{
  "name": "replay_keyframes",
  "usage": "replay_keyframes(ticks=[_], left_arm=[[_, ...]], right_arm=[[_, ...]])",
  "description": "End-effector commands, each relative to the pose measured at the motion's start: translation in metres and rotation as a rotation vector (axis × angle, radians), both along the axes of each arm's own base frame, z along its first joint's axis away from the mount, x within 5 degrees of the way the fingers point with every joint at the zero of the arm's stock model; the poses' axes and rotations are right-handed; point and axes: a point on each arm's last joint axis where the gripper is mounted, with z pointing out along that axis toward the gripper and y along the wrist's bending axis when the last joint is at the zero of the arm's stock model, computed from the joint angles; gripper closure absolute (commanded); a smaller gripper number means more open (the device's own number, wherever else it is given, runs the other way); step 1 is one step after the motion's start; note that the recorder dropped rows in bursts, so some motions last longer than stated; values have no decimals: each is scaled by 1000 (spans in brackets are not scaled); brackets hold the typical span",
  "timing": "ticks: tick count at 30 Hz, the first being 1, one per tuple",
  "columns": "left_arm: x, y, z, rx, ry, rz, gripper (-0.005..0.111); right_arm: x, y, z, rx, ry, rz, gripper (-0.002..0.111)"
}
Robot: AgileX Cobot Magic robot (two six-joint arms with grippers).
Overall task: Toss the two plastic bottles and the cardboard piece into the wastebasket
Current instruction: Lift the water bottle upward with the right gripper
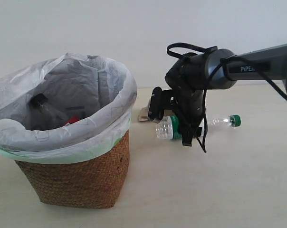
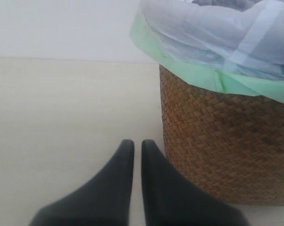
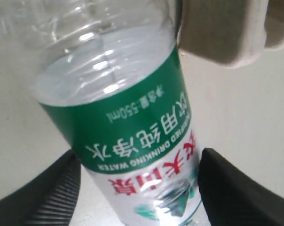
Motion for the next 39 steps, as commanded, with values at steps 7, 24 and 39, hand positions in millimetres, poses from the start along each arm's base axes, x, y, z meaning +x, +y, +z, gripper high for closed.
replay_keyframes(ticks=[7, 24, 39], left_arm=[[0, 0, -1, -7, -2, 6, 101], [0, 0, -1, -7, -2, 6, 101], [0, 0, -1, -7, -2, 6, 101]], right_arm=[[-8, -3, -23, 10, 121, -79, 48], [-7, 0, -16, 64, 98, -115, 64], [-32, -13, 79, 326, -86, -350, 100]])
